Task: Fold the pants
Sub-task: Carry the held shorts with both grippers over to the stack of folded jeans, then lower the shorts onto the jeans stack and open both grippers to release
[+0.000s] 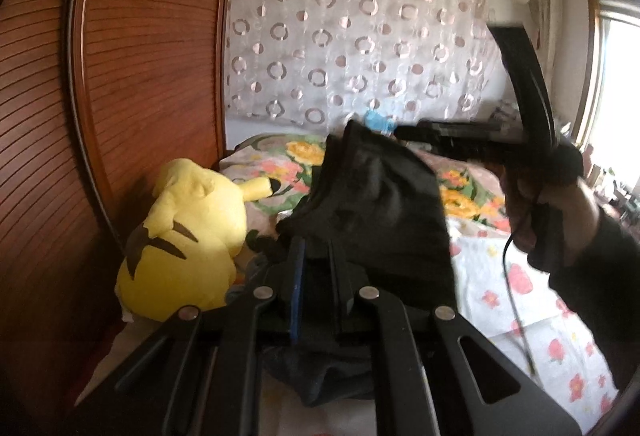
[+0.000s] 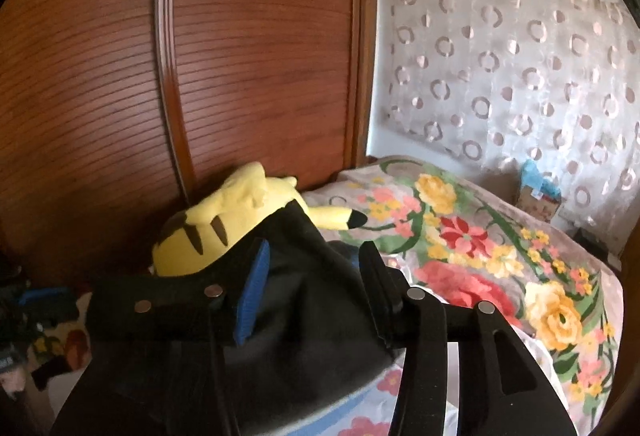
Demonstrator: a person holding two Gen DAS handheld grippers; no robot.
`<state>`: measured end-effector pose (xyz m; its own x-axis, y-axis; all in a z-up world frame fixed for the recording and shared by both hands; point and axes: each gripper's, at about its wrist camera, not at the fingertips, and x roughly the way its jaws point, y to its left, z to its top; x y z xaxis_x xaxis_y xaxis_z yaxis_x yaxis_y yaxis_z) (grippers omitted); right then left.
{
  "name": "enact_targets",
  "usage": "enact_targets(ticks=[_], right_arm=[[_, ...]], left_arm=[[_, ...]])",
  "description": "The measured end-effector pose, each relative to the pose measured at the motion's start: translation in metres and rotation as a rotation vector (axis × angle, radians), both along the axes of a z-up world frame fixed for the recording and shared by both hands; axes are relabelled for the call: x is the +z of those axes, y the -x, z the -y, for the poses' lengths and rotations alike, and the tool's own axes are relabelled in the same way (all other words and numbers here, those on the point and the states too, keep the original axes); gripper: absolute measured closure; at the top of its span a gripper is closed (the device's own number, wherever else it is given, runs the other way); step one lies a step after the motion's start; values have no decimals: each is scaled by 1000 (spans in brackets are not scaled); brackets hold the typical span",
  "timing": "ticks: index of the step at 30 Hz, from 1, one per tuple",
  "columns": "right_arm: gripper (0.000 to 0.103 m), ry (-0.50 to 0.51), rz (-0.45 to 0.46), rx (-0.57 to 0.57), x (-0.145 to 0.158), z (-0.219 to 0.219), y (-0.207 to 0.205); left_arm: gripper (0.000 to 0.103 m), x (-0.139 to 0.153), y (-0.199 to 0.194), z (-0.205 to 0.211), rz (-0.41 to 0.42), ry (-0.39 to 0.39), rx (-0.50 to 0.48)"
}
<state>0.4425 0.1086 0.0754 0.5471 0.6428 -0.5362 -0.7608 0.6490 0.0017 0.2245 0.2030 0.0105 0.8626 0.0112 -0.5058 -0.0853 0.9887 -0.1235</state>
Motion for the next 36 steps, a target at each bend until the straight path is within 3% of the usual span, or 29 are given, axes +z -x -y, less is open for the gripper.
enact_targets(ticks=[7, 11, 16, 23, 36], right_arm=[[57, -29, -50, 41, -9, 33, 4], [64, -46, -113, 48, -22, 39, -4], [64, -31, -162, 35, -39, 36, -17], [70, -68, -226, -35, -60, 36, -41], [70, -92, -160, -51, -20, 60, 17]], left_arm=[[90, 10, -18, 14, 16, 12, -73], [90, -6, -32, 20, -44, 20, -88], [90, -32, -38, 23, -123, 24, -71], [89, -44, -37, 27, -141, 11, -65], [84, -28, -19, 32, -137, -43, -60]])
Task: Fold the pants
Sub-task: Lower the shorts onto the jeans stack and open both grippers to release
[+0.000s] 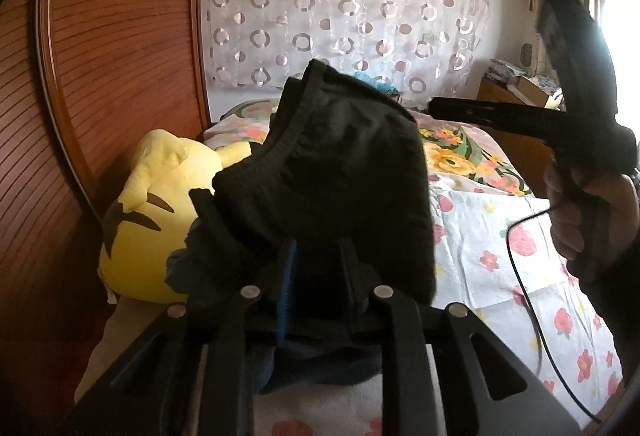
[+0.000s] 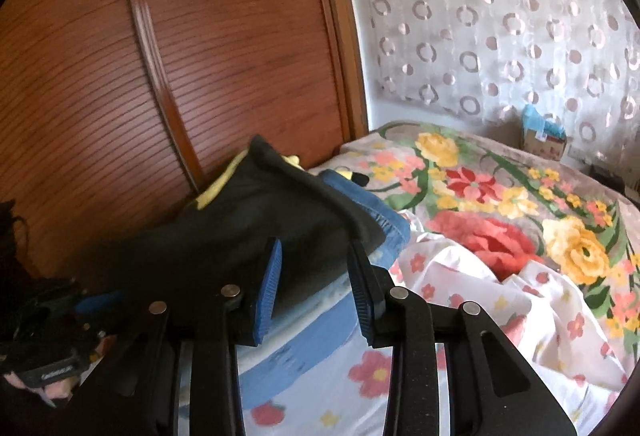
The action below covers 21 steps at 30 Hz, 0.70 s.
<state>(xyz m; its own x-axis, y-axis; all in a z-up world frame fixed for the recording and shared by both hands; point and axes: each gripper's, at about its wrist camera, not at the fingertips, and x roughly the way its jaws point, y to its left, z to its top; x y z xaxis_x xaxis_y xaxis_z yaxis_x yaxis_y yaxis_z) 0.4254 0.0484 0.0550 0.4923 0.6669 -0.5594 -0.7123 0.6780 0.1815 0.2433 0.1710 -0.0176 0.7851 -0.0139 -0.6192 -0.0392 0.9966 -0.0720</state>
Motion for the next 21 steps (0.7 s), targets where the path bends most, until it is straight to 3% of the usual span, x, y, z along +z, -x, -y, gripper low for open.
enact_targets(ticks=[7, 21], right_arm=[[69, 1, 33, -18, 17, 18, 40], [63, -15, 74, -58, 31, 54, 116]], left_arm=[[73, 16, 25, 7, 33, 1, -23], [67, 34, 68, 33, 68, -30, -65]])
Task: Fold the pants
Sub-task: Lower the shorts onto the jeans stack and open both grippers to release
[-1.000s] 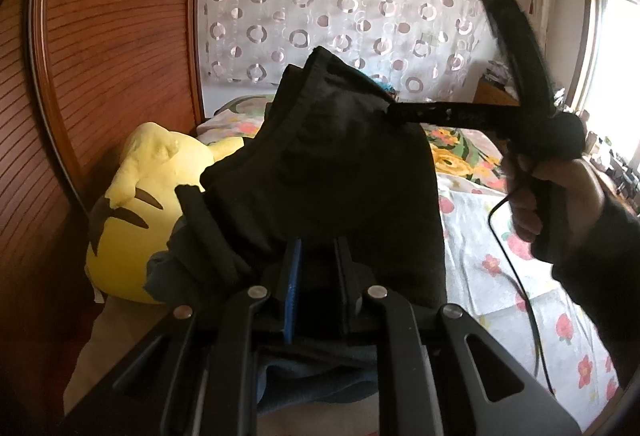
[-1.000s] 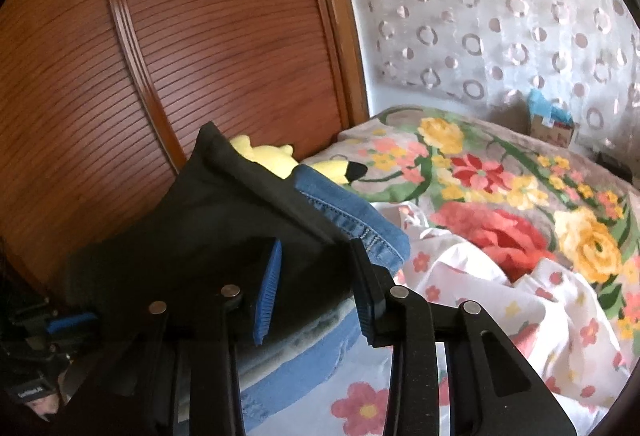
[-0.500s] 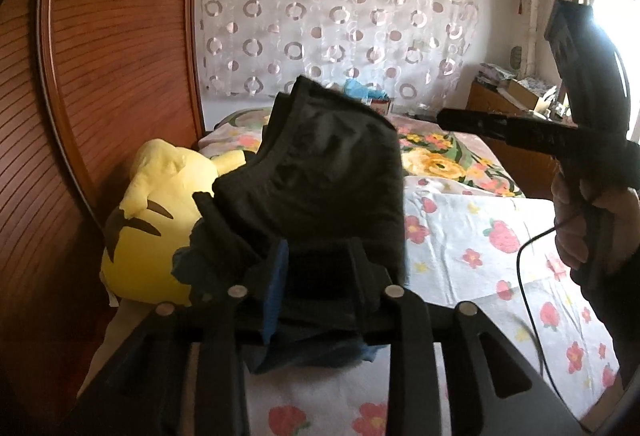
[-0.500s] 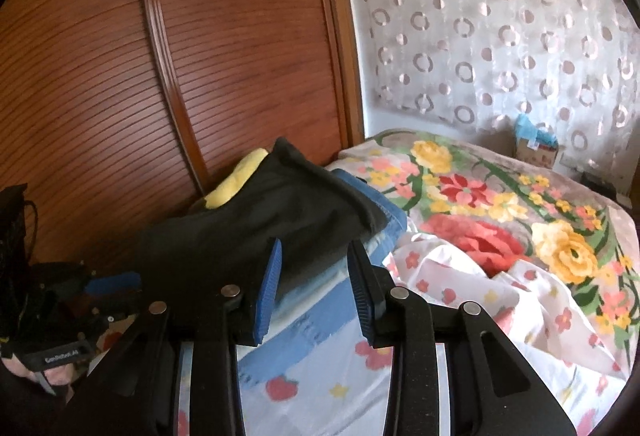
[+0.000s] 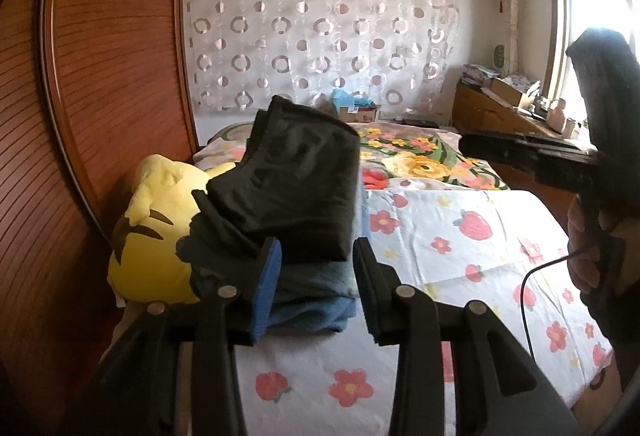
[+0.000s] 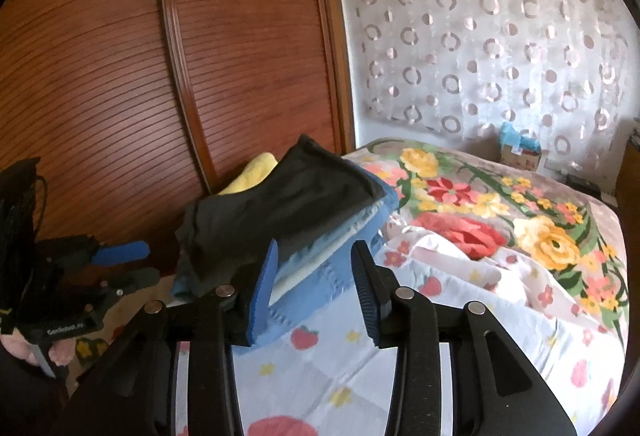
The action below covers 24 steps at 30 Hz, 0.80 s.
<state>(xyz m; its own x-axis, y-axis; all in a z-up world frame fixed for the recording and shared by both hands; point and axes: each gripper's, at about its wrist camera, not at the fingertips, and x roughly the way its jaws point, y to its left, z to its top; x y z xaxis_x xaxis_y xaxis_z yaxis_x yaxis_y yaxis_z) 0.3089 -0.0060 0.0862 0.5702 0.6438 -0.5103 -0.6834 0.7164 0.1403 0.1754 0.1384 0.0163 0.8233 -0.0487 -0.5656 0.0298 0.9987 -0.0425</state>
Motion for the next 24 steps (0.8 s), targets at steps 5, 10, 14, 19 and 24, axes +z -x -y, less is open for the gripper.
enact_targets(ticks=[5, 10, 14, 19, 24], right_arm=[[59, 4, 8, -32, -4, 20, 32], [51, 6, 15, -81, -4, 39, 59], [40, 7, 31, -120, -2, 57, 81], [36, -4, 20, -142, -4, 74, 103], [33, -9, 25, -170, -6, 87, 123]], left_arm=[[67, 2, 14, 13, 11, -5, -17], [66, 2, 29, 25, 25, -8, -25], [66, 3, 43, 38, 33, -17, -40], [66, 8, 57, 49, 55, 8, -66], [60, 11, 70, 65, 66, 7, -99]])
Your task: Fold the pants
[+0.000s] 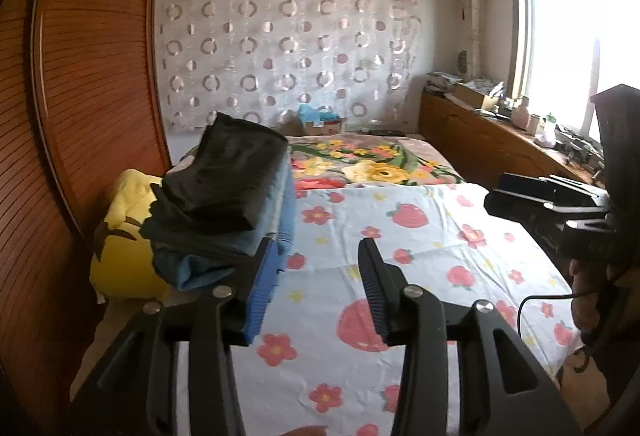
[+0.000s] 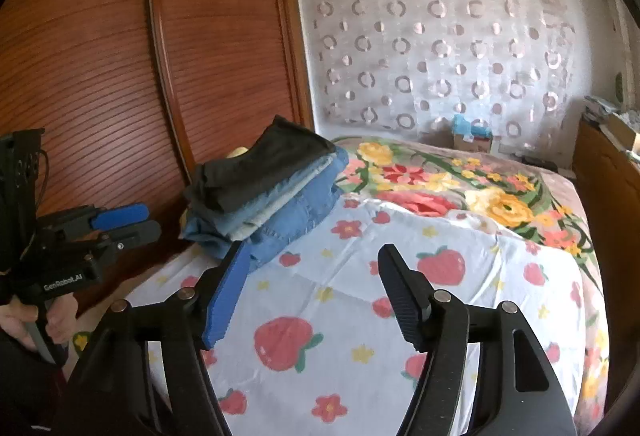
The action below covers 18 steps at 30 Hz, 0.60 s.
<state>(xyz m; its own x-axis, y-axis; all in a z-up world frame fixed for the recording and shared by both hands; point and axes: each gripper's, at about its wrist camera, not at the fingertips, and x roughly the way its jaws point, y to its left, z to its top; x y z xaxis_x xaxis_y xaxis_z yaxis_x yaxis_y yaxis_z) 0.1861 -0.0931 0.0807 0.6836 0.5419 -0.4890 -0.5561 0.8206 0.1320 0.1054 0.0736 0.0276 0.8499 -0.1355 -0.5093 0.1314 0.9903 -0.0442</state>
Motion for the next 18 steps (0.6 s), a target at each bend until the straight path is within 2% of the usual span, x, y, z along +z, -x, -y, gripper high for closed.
enact_targets(ticks=[4, 18], right_arm=[[27, -3, 6, -25, -3, 11, 15], [17, 9, 7, -183, -21, 63, 63]], left_arm=[[60, -3, 8, 14, -5, -7, -24], [54, -19, 28, 53, -34, -25, -72]])
